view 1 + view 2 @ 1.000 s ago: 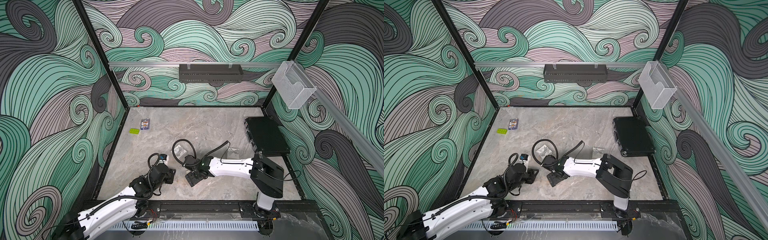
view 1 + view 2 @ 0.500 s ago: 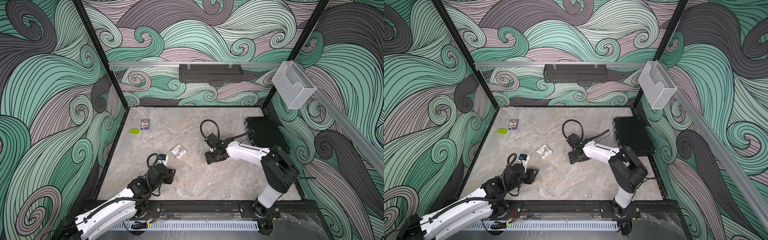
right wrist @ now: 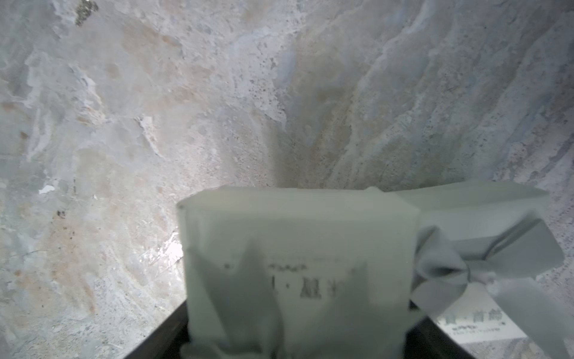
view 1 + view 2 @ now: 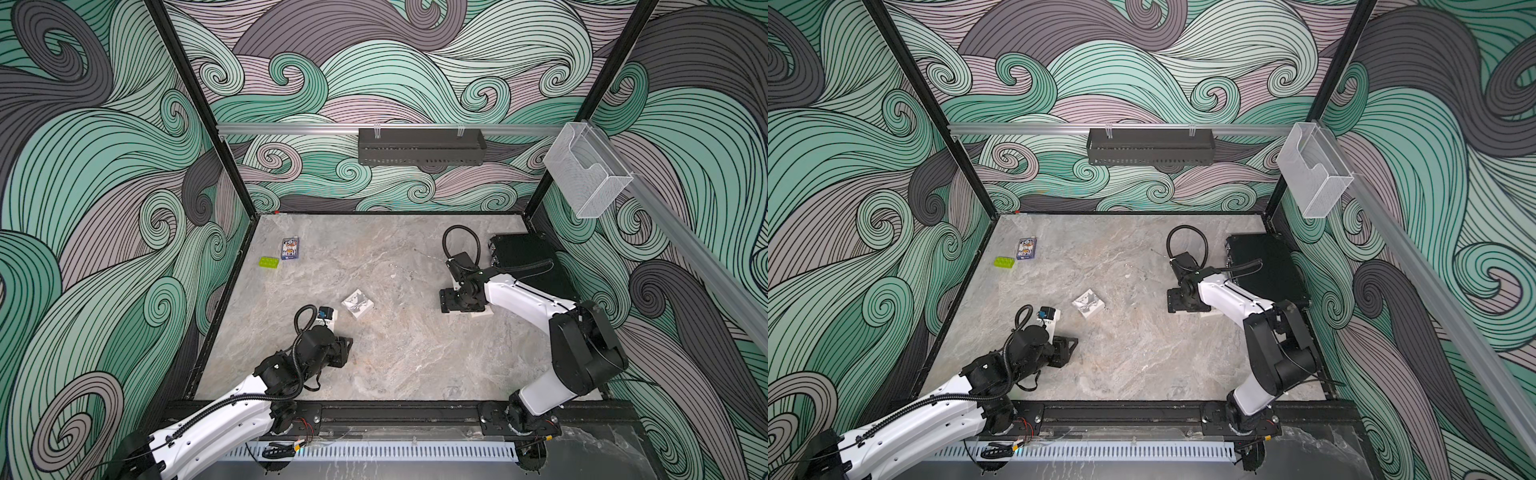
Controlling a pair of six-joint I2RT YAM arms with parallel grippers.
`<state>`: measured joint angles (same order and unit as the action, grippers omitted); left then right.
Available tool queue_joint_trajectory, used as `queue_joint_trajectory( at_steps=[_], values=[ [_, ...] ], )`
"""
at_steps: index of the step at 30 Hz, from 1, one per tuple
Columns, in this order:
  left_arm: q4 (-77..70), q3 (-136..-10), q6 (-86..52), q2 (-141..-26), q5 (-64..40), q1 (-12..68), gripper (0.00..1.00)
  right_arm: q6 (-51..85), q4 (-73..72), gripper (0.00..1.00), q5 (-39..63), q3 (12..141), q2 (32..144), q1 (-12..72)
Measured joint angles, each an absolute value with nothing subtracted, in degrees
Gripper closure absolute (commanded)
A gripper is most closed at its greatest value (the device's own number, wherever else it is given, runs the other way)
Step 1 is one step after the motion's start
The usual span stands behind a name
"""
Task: Take the necklace out of the lift-off lid jewelry box
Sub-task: Move the jewelry box to the center of the board.
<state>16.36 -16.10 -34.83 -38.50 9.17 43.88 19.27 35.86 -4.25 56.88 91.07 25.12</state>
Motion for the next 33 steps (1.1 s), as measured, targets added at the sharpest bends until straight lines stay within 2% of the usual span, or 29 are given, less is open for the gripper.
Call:
queue_joint_trajectory(
  at_steps=[2,8,17,21,28,33],
  values=[
    [16.2,-17.7,-34.2,-40.4,8.9,43.2,0.45,18.6,36.6,0.07,-4.0,56.9,90.7,25.8],
    [16.2,-22.9,-31.2,-46.2,7.8,39.6,0.34,16.8,39.6,0.07,-3.8,58.0,88.6,29.1],
    [10.0,-29.1,-26.5,-56.6,-0.2,25.5,0.23,15.6,39.9,0.10,1.8,57.5,77.8,35.8],
    [8.5,-33.9,-23.9,-64.4,-4.6,22.7,0.22,15.6,39.0,0.11,5.7,54.4,73.5,37.8],
    [7.0,-42.2,-20.2,-77.6,-13.0,20.0,0.32,16.7,37.3,0.13,10.7,49.7,69.9,38.7],
    [6.4,-43.8,-19.1,-84.3,-16.6,20.0,0.35,17.2,36.1,0.13,12.5,48.7,68.2,39.4]
  ],
)
